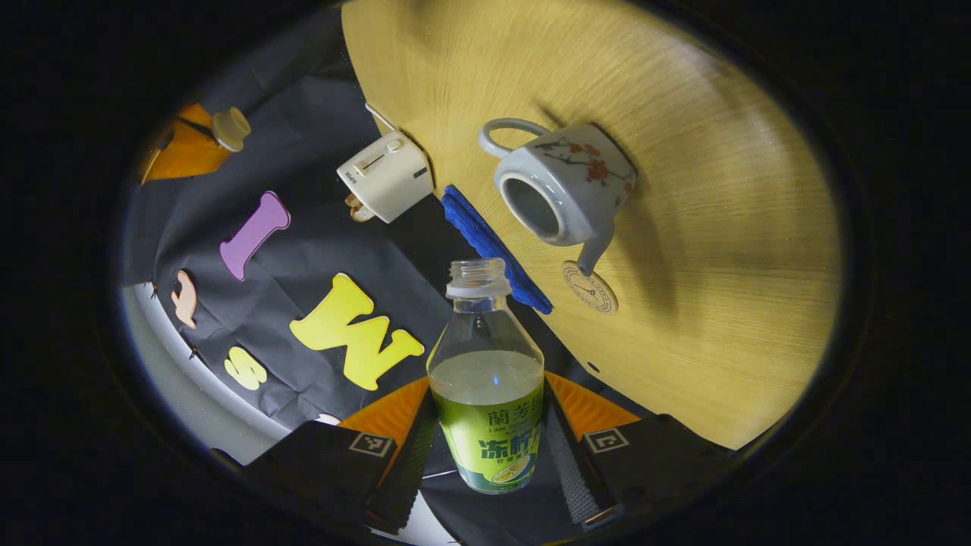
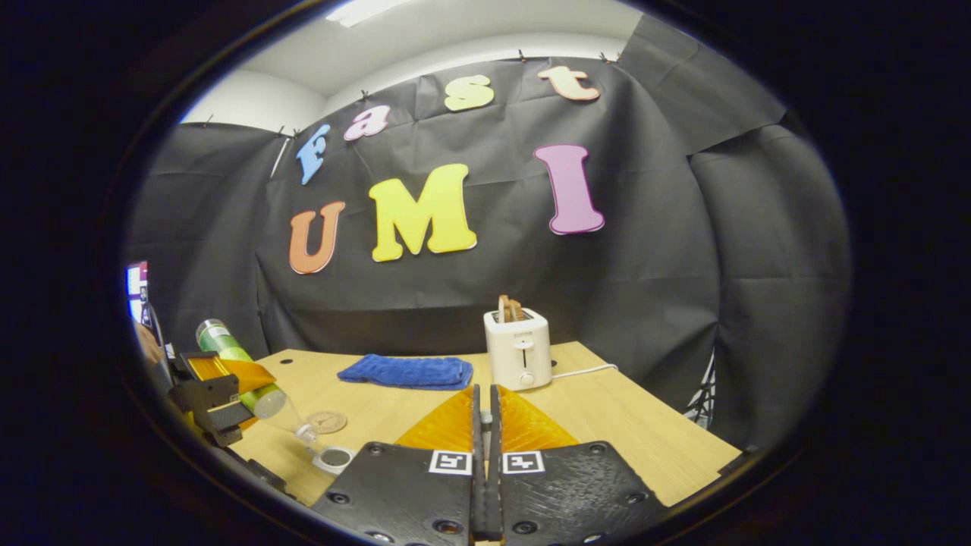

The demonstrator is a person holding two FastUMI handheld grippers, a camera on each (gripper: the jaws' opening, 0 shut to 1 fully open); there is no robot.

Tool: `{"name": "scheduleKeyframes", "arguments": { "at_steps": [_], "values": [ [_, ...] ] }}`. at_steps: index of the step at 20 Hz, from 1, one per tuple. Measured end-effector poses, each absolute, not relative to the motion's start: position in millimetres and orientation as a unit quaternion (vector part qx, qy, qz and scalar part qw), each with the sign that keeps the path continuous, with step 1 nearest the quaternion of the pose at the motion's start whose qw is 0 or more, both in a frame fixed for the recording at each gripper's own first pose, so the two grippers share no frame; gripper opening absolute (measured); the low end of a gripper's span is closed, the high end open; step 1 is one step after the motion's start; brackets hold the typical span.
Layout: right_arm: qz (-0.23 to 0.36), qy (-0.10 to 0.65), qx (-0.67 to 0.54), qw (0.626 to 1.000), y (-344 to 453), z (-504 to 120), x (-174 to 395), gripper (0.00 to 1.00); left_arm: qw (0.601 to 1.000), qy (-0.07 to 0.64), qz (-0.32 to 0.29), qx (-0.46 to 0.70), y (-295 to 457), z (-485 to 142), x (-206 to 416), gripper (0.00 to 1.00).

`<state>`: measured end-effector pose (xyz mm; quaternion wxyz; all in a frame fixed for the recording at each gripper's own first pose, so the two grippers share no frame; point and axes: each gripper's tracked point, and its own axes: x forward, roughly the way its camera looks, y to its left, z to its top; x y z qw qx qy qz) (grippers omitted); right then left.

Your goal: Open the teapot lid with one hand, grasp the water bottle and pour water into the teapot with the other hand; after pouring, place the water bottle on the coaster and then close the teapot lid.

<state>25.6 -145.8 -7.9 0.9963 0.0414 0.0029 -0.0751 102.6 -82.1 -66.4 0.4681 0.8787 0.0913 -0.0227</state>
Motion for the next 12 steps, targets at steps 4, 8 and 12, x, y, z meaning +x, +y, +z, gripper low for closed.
{"name": "scheduleKeyframes", "arguments": {
  "at_steps": [4, 8, 12],
  "values": [
    [-0.087, -0.001, 0.039, 0.995, -152.9, -5.5, 22.6, 0.0, 0.606, 0.072, -0.045, 0.791, -75.9, -79.6, 107.3, 0.76],
    [-0.096, -0.007, 0.039, 0.995, -157.4, -1.9, 20.6, 0.0, 0.774, 0.074, -0.059, 0.627, -69.1, -79.8, 124.5, 0.76],
    [-0.086, -0.006, 0.049, 0.995, -152.7, -2.5, 21.0, 0.0, 0.899, 0.085, -0.026, 0.429, -47.5, -70.6, 141.7, 0.76]
  ]
}}
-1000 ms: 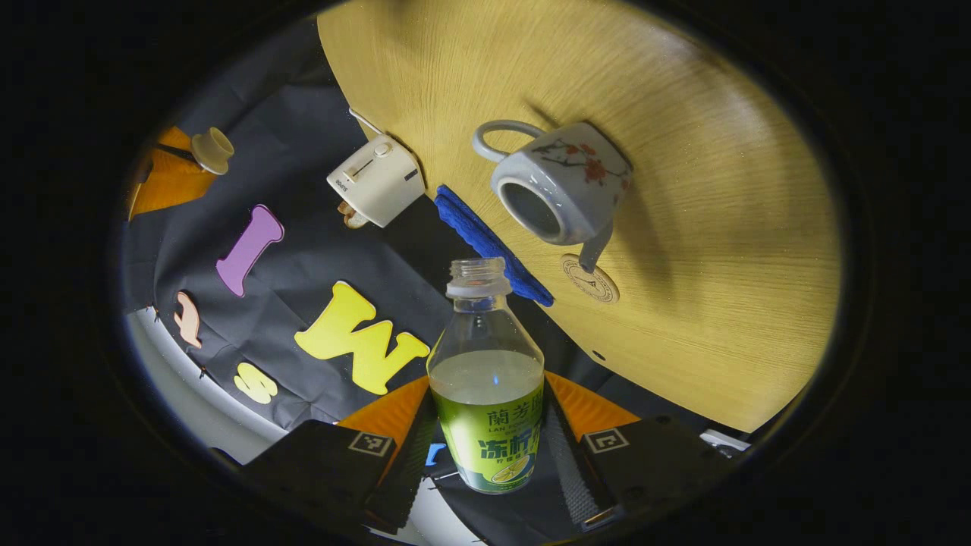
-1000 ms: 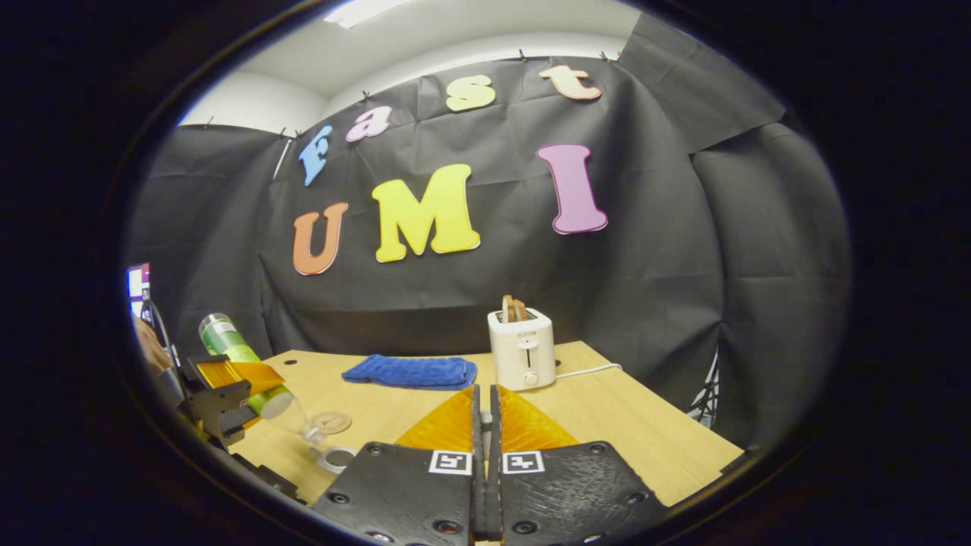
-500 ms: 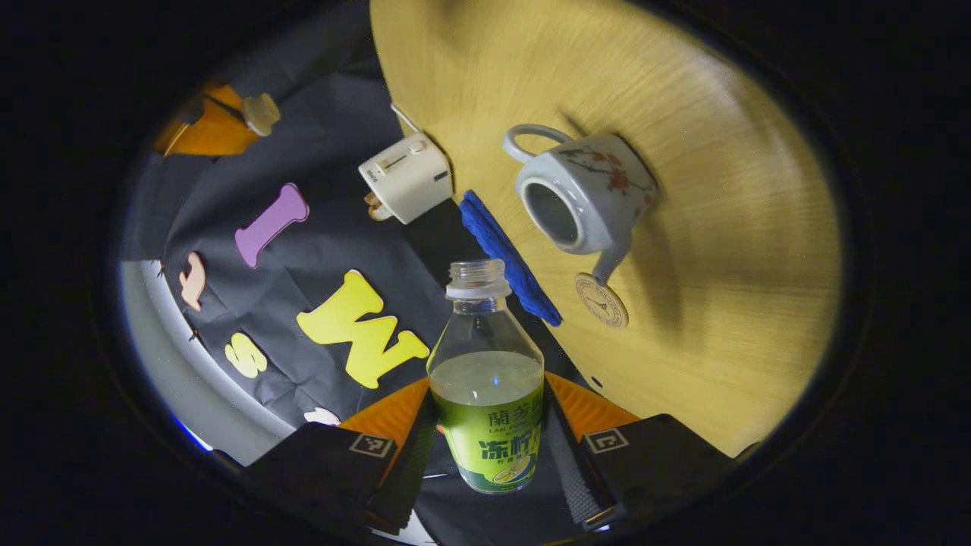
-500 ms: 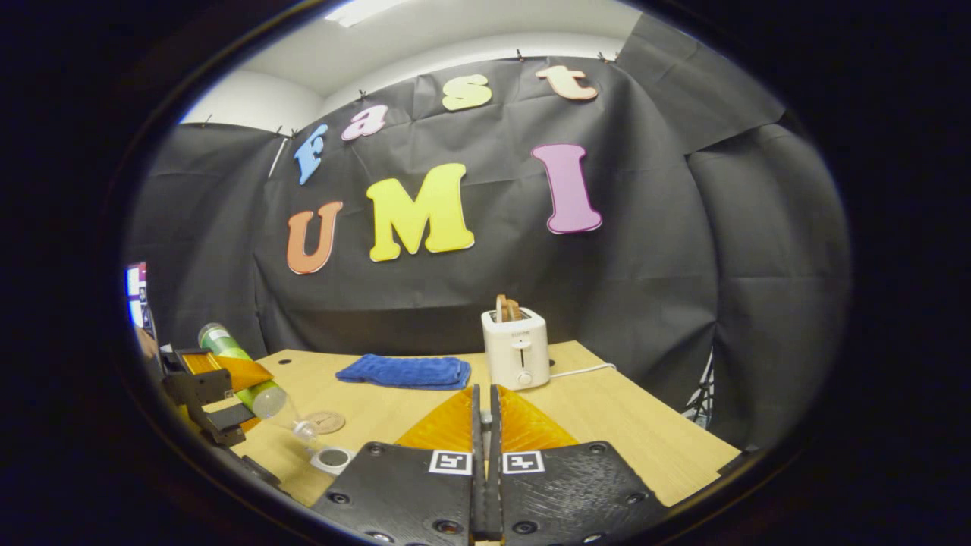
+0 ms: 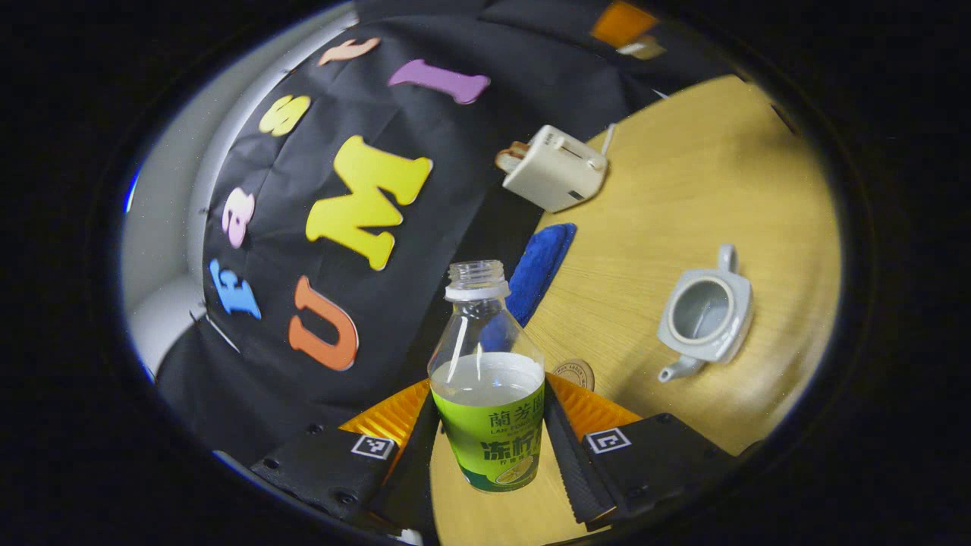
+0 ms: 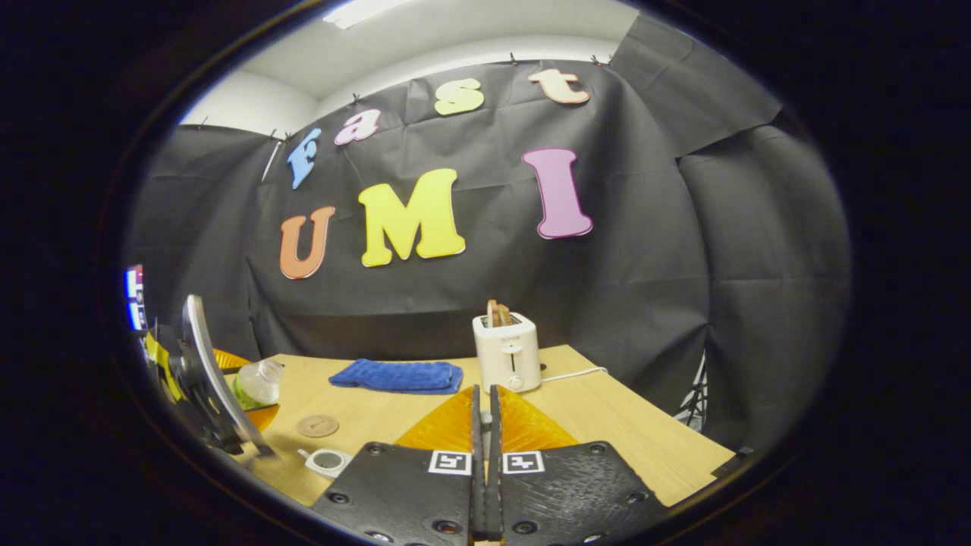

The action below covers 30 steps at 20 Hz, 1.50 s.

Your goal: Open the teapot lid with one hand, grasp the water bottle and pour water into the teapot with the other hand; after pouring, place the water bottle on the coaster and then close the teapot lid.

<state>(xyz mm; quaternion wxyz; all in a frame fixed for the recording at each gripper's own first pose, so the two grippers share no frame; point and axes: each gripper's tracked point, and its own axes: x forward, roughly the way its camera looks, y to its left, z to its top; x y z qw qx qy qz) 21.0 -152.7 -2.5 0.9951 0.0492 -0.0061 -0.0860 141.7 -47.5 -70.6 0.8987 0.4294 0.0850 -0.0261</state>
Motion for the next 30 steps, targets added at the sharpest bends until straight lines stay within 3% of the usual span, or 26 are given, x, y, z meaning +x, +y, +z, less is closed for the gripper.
{"name": "scheduleKeyframes", "arguments": {
  "at_steps": [1, 4, 11, 25, 29, 30],
  "values": [
    [-0.085, -0.006, 0.05, 0.995, -152.2, -2.6, 21.8, 0.0, 0.924, 0.083, -0.02, 0.372, -44.2, -66.3, 146.3, 0.8],
    [-0.09, 0.0, 0.04, 0.995, -151.5, -10.2, 26.4, 0.0, 0.978, 0.036, -0.042, 0.2, -50.4, -46.5, 164.3, 0.76],
    [-0.079, 0.015, 0.022, 0.996, -136.5, -21.6, 34.9, 0.0, 0.999, 0.031, -0.025, -0.001, -31.8, -57.1, 202.6, 0.78],
    [-0.075, 0.036, 0.009, 0.996, -128.7, -41.8, 47.5, 0.01, 0.998, 0.054, -0.027, 0.0, -32.3, -99.8, 232.0, 0.8],
    [-0.074, 0.041, 0.002, 0.996, -123.7, -46.3, 48.7, 0.01, 0.998, 0.049, -0.024, 0.01, -32.0, -96.7, 231.7, 0.83],
    [-0.073, 0.042, 0.001, 0.996, -122.7, -47.5, 49.5, 0.01, 0.999, 0.045, -0.021, 0.013, -30.3, -93.0, 230.4, 0.9]
  ]
}}
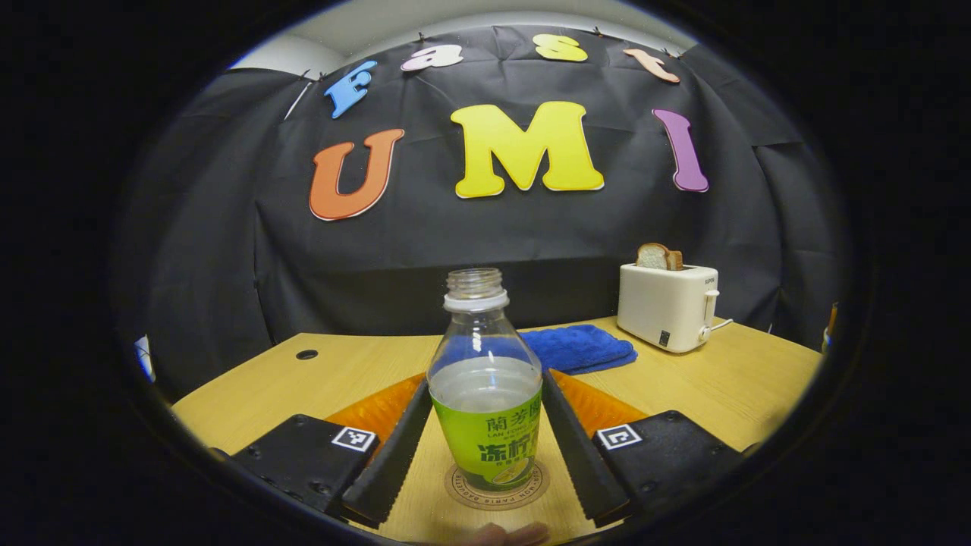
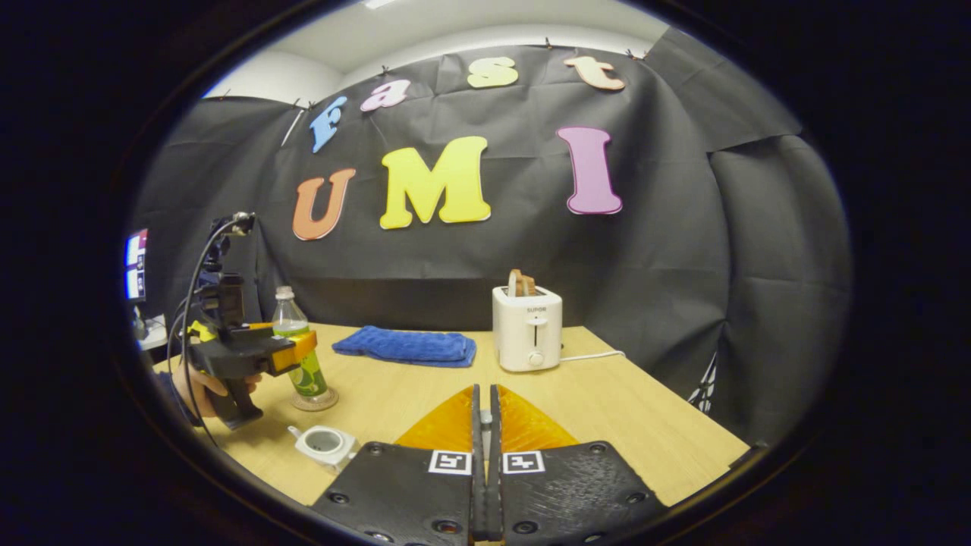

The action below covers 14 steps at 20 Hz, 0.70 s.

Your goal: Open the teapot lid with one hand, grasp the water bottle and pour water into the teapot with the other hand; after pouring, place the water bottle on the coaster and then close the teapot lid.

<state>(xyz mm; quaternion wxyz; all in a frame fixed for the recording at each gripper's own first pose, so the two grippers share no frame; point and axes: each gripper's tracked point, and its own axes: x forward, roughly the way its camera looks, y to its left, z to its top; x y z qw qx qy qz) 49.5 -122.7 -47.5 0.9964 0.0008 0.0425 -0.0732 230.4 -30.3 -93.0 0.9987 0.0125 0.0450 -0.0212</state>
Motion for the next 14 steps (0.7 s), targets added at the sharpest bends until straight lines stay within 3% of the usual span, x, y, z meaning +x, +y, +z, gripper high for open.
{"name": "scheduleKeyframes", "arguments": {
  "at_steps": [7, 11, 14],
  "values": [
    [-0.052, 0.058, -0.004, 0.997, -94.9, -65.4, 59.4, 0.0, 0.999, 0.016, -0.036, 0.004, -31.6, -72.7, 206.6, 0.95],
    [-0.031, 0.069, -0.023, 0.997, -70.7, -80.3, 65.2, 0.0, 1.0, -0.018, -0.012, -0.008, -19.6, -60.1, 181.7, 0.95],
    [0.02, 0.068, -0.007, 0.997, -34.7, -83.9, 63.2, 0.0, 0.999, -0.028, 0.025, -0.031, -3.0, -61.0, 152.2, 0.95]
  ]
}}
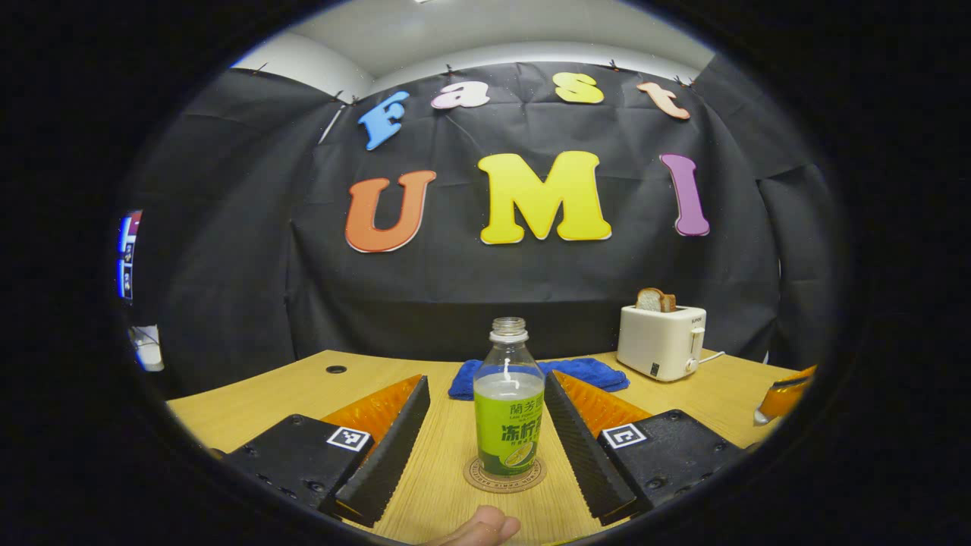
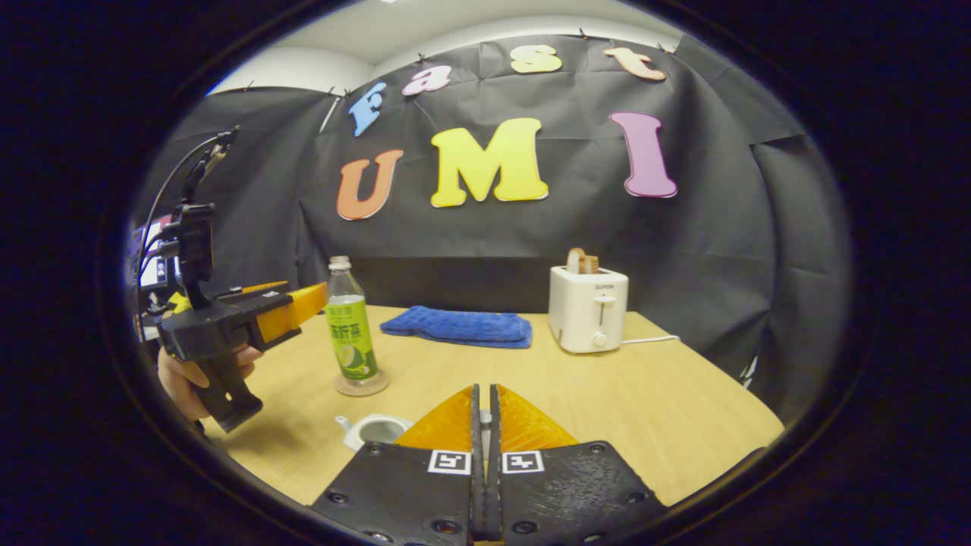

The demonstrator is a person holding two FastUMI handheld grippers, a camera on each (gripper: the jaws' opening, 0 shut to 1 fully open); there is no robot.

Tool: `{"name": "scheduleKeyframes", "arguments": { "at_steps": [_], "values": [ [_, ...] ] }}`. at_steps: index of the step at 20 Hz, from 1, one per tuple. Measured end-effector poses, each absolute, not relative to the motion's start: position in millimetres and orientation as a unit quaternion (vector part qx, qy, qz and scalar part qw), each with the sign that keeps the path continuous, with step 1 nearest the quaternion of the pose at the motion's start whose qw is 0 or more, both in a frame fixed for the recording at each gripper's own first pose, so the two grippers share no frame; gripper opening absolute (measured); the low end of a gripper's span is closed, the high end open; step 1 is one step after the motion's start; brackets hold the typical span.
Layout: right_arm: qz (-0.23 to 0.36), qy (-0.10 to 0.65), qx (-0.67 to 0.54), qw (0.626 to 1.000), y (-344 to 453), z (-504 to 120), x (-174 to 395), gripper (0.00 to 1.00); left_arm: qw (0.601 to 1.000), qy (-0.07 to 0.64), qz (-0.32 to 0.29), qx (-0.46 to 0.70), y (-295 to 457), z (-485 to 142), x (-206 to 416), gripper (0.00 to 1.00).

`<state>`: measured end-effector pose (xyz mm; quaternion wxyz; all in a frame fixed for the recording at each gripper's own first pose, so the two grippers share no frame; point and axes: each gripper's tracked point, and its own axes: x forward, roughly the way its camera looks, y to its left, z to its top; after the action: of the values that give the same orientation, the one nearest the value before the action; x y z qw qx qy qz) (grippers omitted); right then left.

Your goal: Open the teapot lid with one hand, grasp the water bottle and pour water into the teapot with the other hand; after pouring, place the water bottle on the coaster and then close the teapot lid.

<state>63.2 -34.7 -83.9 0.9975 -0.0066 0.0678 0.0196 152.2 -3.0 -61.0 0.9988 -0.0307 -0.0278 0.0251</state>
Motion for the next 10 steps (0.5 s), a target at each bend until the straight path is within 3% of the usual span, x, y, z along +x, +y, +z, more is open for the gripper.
{"name": "scheduleKeyframes", "arguments": {
  "at_steps": [5, 10],
  "values": [
    [0.057, 0.054, -0.026, 0.997, 4.2, -85.1, 64.7, 0.01, 0.996, -0.031, 0.077, -0.017, 22.1, -65.8, 96.8, 0.95],
    [0.095, 0.044, -0.029, 0.994, 37.7, -82.5, 67.5, 0.0, 0.996, -0.035, 0.066, -0.047, 27.8, -57.5, 62.2, 0.95]
  ]
}}
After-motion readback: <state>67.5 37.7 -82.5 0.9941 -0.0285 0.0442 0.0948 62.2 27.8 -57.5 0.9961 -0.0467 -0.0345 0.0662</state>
